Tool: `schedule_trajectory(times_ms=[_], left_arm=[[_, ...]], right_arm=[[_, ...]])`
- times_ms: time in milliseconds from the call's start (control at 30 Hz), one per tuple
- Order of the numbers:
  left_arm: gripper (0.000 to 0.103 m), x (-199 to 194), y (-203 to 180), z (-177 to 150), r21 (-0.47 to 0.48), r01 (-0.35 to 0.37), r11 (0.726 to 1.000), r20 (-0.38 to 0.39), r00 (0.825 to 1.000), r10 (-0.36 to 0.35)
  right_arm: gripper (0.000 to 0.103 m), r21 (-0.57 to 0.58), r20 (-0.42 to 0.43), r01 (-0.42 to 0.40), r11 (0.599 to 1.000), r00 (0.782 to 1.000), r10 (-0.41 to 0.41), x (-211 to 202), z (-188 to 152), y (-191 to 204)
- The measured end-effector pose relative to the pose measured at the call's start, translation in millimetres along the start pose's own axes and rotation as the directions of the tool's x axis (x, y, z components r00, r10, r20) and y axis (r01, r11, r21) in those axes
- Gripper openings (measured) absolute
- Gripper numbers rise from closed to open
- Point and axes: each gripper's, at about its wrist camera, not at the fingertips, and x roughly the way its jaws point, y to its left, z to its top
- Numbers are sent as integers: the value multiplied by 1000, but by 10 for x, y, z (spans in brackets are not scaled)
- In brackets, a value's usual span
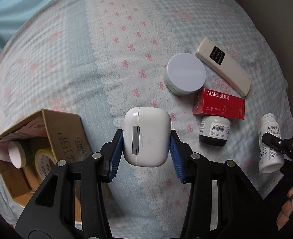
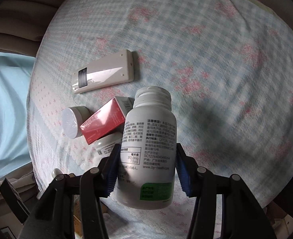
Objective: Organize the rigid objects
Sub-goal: 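Carry the earbud case with left tool while right tool carries the pill bottle to the box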
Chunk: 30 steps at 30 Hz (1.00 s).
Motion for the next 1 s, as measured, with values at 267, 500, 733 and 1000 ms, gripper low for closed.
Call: schedule_trajectory(times_ms=[267,500,733,1000], left_arm=[[42,-604,254,-153,-42,28,999,87,996,-24],[42,-1156,870,-402,-95,56,994,169,985,-39],[42,-1492,1763,-781,-185,51,981,211,977,-12],[42,-1587,2750,-1208,-246,10,969,199,979,40]], right_arm=[[47,-113,41,-36,993,998,41,-356,-245,501],[47,-258,50,-72,964,995,88,-621,-798,1111],[47,-367,13,-141,920,988,157,-651,-1466,1752],[47,-473,-69,-182,862,983,170,-418,-2155,2461]])
